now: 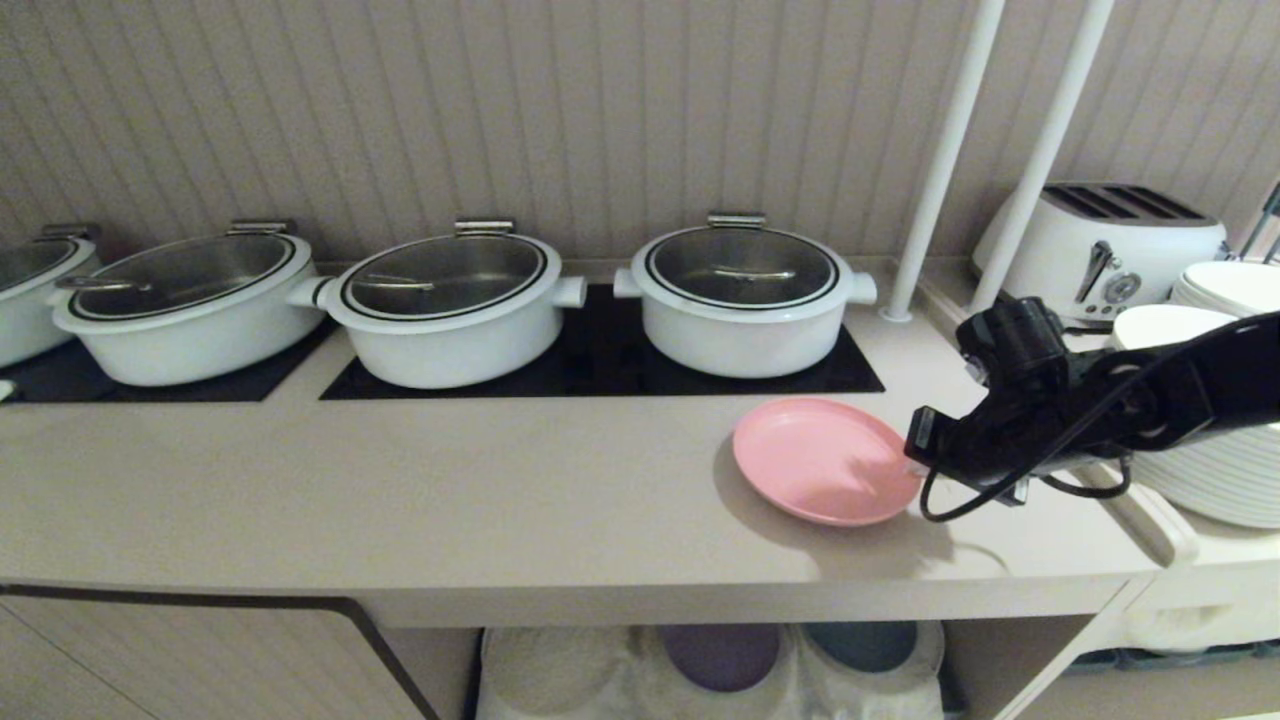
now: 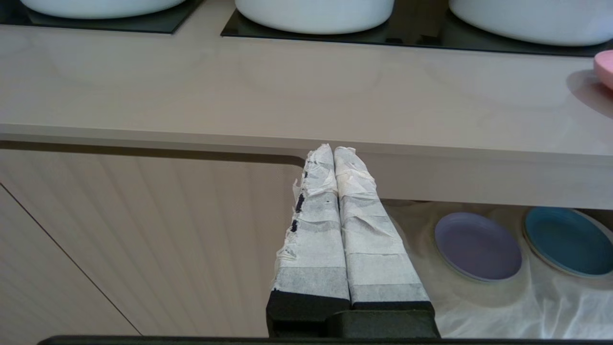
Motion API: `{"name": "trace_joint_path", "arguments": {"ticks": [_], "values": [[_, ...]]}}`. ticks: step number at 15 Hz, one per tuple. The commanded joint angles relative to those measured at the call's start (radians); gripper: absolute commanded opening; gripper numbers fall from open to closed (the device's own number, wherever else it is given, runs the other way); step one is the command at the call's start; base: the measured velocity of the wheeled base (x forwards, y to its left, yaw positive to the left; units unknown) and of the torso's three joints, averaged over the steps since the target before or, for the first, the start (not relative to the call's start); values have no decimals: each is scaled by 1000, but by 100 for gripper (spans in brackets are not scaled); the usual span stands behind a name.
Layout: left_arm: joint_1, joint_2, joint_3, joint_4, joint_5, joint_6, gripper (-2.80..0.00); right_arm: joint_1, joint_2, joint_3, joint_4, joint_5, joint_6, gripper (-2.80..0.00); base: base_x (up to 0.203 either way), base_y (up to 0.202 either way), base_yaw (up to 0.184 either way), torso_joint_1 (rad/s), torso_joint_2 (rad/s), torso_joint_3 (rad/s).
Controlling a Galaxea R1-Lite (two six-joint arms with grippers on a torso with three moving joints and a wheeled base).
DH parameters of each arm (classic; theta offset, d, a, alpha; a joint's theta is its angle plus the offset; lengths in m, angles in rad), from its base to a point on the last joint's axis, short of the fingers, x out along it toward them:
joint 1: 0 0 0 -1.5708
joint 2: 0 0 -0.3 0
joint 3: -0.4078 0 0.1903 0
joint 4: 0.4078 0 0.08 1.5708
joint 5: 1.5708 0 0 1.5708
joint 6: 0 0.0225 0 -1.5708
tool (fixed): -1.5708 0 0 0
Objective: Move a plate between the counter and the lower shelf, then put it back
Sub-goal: Put the plate
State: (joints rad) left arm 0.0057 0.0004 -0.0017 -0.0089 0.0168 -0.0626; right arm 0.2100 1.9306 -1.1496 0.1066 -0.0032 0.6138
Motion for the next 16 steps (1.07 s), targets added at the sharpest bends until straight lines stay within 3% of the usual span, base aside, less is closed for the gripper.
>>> {"name": "trace_joint_path", "arguments": {"ticks": [1,10,16], "values": [[0,1,0,0,0,0,-280,1,-17,3,2,2,-4,0,0,0,0,0,0,0],[0,1,0,0,0,0,-280,0,-70,25,4,2,-5,0,0,0,0,0,0,0],[0,1,0,0,0,0,-280,2,-231,148,6,0,-44,0,0,0,0,0,0,0]]}}
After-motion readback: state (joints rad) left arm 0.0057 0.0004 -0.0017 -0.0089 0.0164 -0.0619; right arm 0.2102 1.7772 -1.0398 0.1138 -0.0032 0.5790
